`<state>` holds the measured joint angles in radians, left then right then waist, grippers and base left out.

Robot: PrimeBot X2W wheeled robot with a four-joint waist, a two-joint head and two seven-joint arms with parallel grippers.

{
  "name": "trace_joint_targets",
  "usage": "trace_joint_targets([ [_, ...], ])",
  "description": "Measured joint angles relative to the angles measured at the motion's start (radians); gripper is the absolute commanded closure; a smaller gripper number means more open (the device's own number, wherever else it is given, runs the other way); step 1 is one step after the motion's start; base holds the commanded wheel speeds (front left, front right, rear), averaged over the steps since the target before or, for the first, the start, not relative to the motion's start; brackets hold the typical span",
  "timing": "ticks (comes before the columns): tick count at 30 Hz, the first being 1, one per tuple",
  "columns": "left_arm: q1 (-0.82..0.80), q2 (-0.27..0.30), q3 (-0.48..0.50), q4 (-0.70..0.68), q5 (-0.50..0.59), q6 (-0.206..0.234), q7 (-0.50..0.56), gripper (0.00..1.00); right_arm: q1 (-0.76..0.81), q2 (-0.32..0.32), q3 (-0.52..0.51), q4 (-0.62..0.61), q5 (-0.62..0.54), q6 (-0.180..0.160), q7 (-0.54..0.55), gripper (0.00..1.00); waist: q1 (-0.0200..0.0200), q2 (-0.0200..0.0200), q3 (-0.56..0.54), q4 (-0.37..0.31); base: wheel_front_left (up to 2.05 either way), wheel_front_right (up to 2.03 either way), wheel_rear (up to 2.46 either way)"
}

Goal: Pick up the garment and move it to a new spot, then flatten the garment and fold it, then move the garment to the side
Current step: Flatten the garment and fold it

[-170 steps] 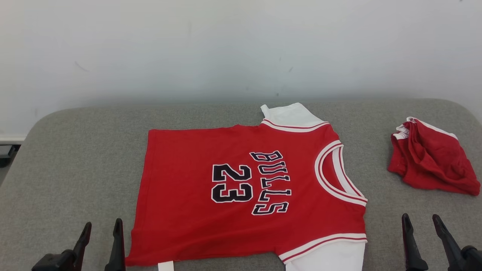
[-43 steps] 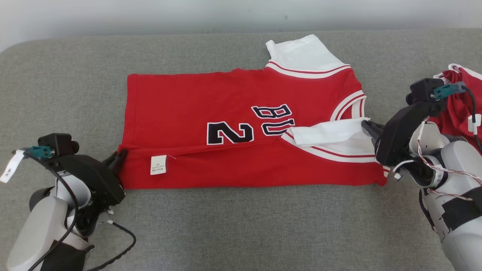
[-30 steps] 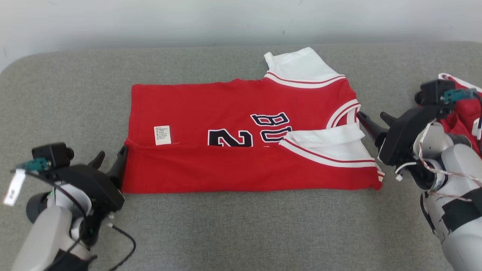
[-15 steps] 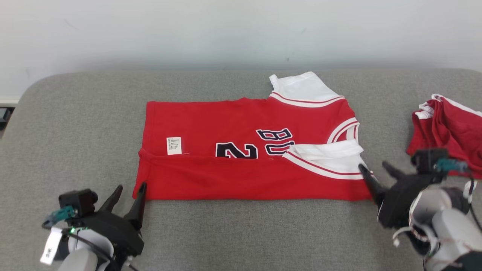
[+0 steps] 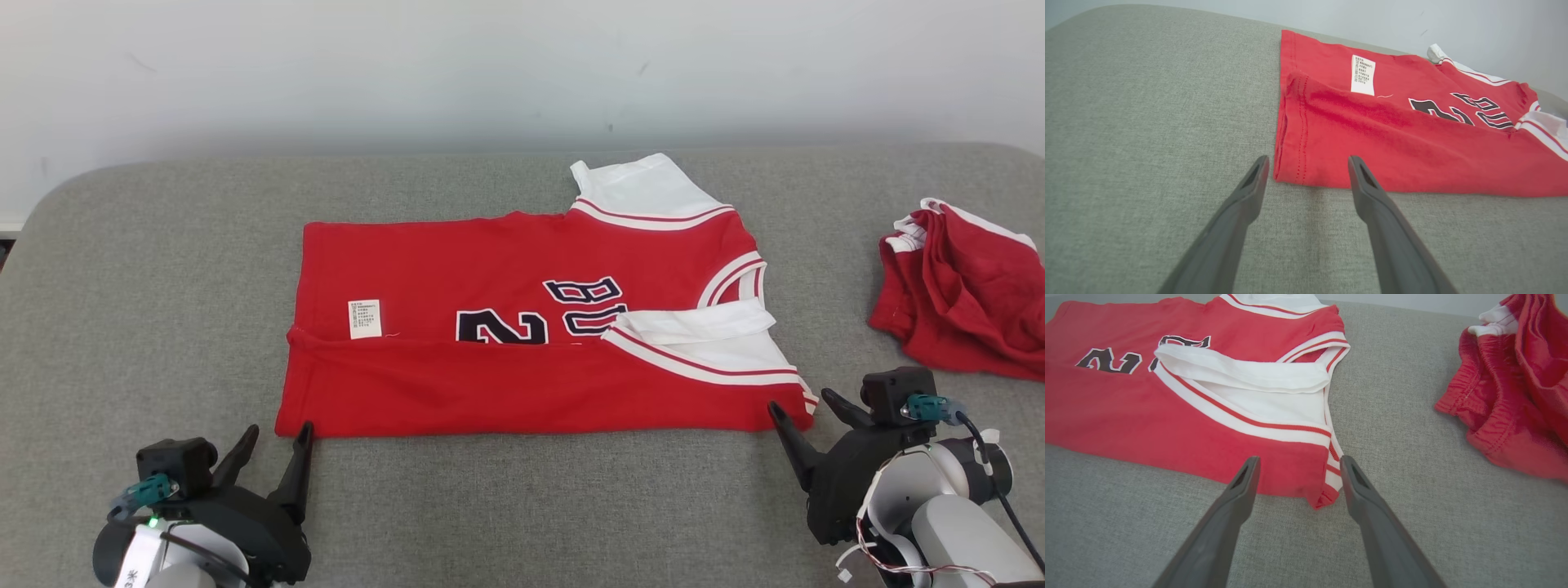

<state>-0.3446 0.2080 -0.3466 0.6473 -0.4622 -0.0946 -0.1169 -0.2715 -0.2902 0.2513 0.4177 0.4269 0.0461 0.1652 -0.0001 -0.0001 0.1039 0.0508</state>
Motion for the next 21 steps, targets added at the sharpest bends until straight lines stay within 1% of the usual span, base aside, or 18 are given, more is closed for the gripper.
trace_joint_targets([
  [3, -0.008, -0.001, -0.002, 0.016, 0.004, 0.004, -0.002, 0.0, 0.0, 0.002, 0.0, 0.012, -0.004, -0.011, -0.007, 0.0, 0.0001, 0.0, 0.006, -0.001, 0.0, 0.0, 0.0],
  [6, -0.014, 0.005, -0.021, 0.031, 0.026, 0.007, -0.002, 0.0, -0.002, 0.006, 0.007, 0.028, -0.008, -0.013, -0.007, 0.0, 0.0001, 0.0001, 0.013, -0.002, 0.0, 0.0, 0.0],
  [9, -0.019, 0.011, -0.02, 0.05, 0.028, 0.015, -0.002, 0.0, -0.004, 0.018, 0.012, 0.033, -0.015, -0.028, -0.007, 0.0, 0.0002, 0.0, 0.022, -0.006, 0.0, 0.0, 0.0],
  [14, -0.072, 0.011, -0.024, 0.077, 0.033, 0.015, 0.001, 0.0, -0.013, 0.024, 0.017, 0.048, -0.018, -0.03, -0.007, 0.0, 0.0002, 0.0, 0.039, -0.011, 0.0, 0.0, 0.0],
  [16, -0.078, 0.011, -0.021, 0.086, 0.033, 0.015, 0.001, 0.0, -0.027, 0.03, 0.019, 0.056, -0.02, -0.037, -0.007, 0.0, 0.0001, 0.0001, 0.046, -0.014, 0.0, 0.0, 0.0],
  [21, -0.091, 0.007, -0.024, 0.128, 0.032, 0.014, 0.011, 0.0, -0.034, 0.032, 0.021, 0.07, -0.024, -0.039, -0.008, 0.0, 0.0002, 0.0001, 0.057, -0.018, 0.0, 0.0, 0.0],
])
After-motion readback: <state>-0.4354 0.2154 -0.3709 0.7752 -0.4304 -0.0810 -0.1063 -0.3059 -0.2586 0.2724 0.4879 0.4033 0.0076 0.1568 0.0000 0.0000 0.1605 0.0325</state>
